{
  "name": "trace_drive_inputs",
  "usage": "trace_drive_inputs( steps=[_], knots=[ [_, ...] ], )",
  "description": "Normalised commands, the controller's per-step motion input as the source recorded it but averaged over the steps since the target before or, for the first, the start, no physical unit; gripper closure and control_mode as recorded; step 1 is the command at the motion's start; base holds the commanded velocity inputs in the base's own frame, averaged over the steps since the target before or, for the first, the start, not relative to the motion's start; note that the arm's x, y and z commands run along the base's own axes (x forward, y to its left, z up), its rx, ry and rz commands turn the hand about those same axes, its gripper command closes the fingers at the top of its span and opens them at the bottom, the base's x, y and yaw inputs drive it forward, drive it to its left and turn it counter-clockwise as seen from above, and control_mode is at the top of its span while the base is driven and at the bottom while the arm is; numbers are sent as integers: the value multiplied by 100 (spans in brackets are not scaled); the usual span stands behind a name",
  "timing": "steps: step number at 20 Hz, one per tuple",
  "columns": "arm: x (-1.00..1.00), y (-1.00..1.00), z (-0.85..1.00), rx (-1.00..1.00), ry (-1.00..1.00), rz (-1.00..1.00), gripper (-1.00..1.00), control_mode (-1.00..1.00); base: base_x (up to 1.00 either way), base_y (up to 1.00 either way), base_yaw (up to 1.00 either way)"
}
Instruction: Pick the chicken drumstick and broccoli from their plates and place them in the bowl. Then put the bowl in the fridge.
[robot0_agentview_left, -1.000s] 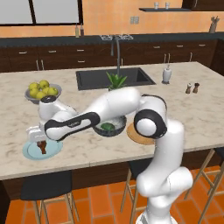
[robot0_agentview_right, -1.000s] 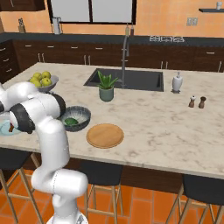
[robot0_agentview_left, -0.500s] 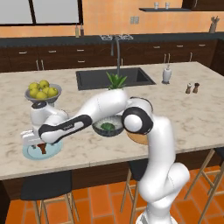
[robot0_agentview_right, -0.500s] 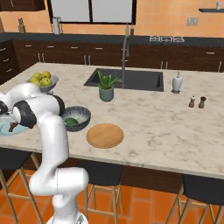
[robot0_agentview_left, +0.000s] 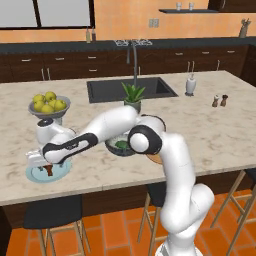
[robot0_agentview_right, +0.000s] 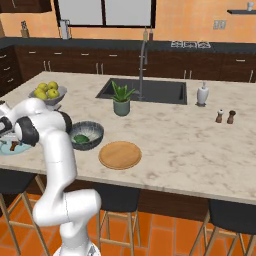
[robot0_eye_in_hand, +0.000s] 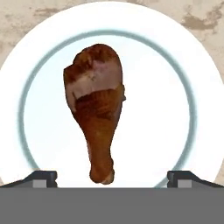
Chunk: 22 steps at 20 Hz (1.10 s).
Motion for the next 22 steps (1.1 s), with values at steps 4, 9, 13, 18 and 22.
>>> trace_drive_inputs(
  steps=[4,9,13,18,22],
  knots=[
    [45,36,-24,-8,5,-1,-100,-100,0,0,0],
    [38,30,-39,-3,9,-1,-100,-100,0,0,0],
    [4,5,-38,0,3,0,100,-100,0,0,0],
    [-50,-32,-26,4,0,0,100,-100,0,0,0],
    [-100,-83,-12,11,-8,0,100,-100,0,0,0]
  ],
)
